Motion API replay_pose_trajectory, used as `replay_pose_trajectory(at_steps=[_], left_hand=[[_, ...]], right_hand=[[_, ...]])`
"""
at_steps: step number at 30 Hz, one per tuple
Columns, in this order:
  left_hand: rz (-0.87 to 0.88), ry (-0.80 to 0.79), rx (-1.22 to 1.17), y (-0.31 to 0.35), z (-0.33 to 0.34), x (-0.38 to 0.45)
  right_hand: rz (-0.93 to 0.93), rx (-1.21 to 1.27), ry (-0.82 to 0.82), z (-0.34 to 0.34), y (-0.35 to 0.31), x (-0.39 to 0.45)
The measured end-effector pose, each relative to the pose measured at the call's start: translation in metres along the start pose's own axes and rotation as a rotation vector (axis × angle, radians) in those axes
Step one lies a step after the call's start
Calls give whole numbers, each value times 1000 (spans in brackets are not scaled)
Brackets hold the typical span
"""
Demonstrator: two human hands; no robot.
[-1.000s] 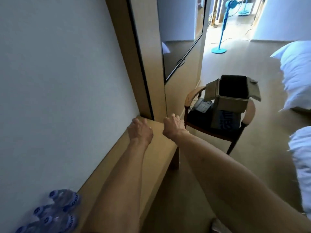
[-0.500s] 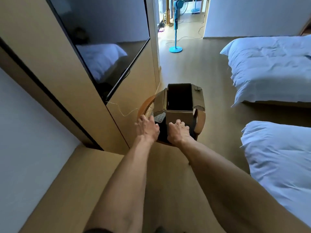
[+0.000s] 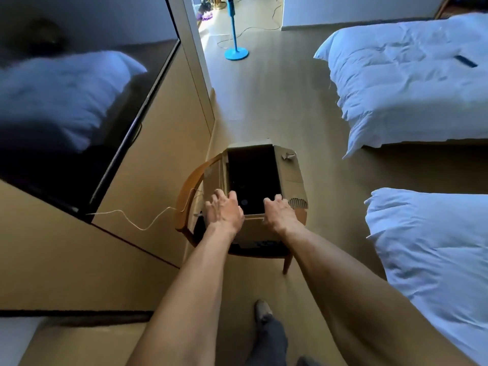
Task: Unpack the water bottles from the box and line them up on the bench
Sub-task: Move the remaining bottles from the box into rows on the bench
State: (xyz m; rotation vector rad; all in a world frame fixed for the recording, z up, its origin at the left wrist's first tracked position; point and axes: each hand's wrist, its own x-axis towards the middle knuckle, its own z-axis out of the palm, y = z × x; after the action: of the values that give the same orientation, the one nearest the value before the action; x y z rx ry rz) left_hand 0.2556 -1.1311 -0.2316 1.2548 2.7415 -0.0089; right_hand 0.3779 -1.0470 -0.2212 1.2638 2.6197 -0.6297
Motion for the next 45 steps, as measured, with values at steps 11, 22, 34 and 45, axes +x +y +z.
replay_pose_trajectory(at_steps=[11, 22, 34, 45], left_hand=[[-70, -213, 22, -24, 38, 107], [-169, -397, 48, -28, 70, 160], [-394, -618, 58, -4, 104, 179], [-454, -629, 290, 12, 110, 182]], right_hand=[[-4, 7, -228, 43, -9, 122], [-25, -74, -333, 95, -22, 182], [13, -58, -366, 141, -17, 215], [-33, -94, -519, 154, 8, 214]])
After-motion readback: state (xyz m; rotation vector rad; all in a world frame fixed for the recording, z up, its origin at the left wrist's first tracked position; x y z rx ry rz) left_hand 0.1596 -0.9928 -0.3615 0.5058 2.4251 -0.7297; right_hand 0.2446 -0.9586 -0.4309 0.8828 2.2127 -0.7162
